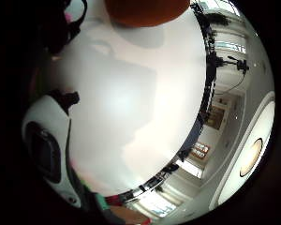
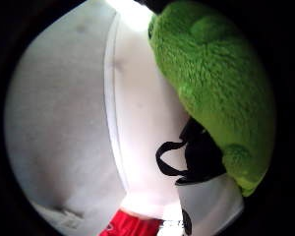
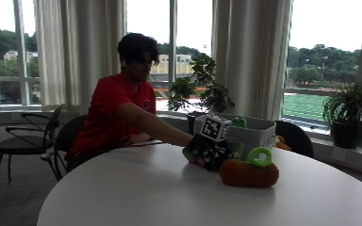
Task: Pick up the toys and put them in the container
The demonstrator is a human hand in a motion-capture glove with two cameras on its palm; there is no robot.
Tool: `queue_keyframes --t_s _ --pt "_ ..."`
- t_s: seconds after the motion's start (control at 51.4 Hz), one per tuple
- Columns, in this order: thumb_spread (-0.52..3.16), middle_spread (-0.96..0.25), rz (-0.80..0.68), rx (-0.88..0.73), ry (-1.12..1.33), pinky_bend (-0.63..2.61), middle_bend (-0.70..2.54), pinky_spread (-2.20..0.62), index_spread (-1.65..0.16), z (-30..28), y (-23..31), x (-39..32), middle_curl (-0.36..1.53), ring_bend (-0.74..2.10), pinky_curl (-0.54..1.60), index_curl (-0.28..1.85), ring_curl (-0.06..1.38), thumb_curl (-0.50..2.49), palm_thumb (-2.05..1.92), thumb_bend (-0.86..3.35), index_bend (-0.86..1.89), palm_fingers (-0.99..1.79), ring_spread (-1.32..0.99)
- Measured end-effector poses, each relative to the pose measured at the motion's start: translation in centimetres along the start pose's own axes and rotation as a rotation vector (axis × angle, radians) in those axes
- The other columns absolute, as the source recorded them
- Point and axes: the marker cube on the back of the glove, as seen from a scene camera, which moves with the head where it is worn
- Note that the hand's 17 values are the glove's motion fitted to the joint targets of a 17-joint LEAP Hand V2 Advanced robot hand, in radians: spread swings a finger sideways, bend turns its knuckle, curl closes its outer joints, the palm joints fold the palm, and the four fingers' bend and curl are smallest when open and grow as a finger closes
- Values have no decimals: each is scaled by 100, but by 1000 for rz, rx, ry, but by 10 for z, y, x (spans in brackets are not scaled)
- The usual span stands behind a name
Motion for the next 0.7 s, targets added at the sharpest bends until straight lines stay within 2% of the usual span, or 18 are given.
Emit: queue_keyframes --t_s 0.097,0.253,0.273,0.467,0.701 --pt "147 -16 29 39 -107 170 28 -43 -43 3 -3 2 39 122 43 1 50 48 34 13 12 24 -36" --pt "122 -23 65 112 -175 150 40 -44 -45 6 -5 9 44 122 38 7 50 63 58 19 21 59 -45" --pt "118 -25 71 120 -179 149 44 -44 -46 6 -4 9 46 124 38 9 52 65 59 19 24 71 -45" --pt "89 -33 114 150 -157 134 53 -42 -47 -2 2 10 55 128 38 16 55 77 66 15 43 101 -45" --pt "63 -38 165 217 -216 124 62 -41 -44 -44 32 19 68 129 41 31 60 92 71 16 76 110 -44"
